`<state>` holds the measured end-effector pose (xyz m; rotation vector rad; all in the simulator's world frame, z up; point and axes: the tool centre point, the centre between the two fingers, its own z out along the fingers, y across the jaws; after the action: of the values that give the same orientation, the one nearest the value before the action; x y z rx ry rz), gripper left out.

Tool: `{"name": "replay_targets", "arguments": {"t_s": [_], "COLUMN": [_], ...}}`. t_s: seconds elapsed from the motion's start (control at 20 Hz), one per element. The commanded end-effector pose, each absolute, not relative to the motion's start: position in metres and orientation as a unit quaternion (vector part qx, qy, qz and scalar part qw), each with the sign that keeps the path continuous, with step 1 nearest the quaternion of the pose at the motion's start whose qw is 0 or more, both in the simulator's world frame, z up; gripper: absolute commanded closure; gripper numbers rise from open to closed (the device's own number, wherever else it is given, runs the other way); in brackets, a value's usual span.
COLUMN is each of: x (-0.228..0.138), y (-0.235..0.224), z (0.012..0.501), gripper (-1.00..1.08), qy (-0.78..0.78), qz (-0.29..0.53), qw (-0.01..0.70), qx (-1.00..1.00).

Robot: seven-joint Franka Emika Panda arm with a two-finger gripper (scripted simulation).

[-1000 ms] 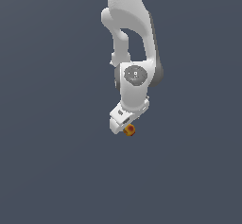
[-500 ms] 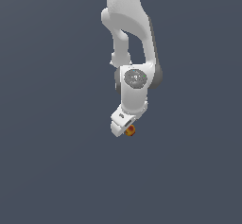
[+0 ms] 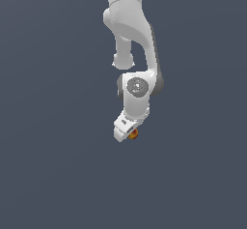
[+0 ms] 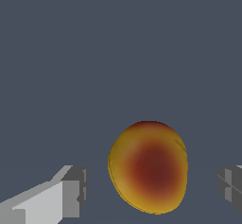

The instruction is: Pick up the object and move it to a goal position.

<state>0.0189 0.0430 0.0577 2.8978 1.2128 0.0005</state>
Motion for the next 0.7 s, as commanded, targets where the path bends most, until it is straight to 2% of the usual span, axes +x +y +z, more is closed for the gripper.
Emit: {"name": "replay_targets", "arguments": {"t_s": [0.0,0.3,0.35,0.65], "x": [0.018,0.02,0.02,0.02], "y": [0.043,0.043,0.043,0.043], "z": [0.045,0.034,0.034,0.034], "gripper": [-0.92,-0.92,1.08,1.08], "qy": [0.387,0.387,0.387,0.387], "qz": [0.0,0.0,0.0,0.0], "qw": [0.0,0.0,0.0,0.0], "qx": [0.922,0.922,0.922,0.922]}}
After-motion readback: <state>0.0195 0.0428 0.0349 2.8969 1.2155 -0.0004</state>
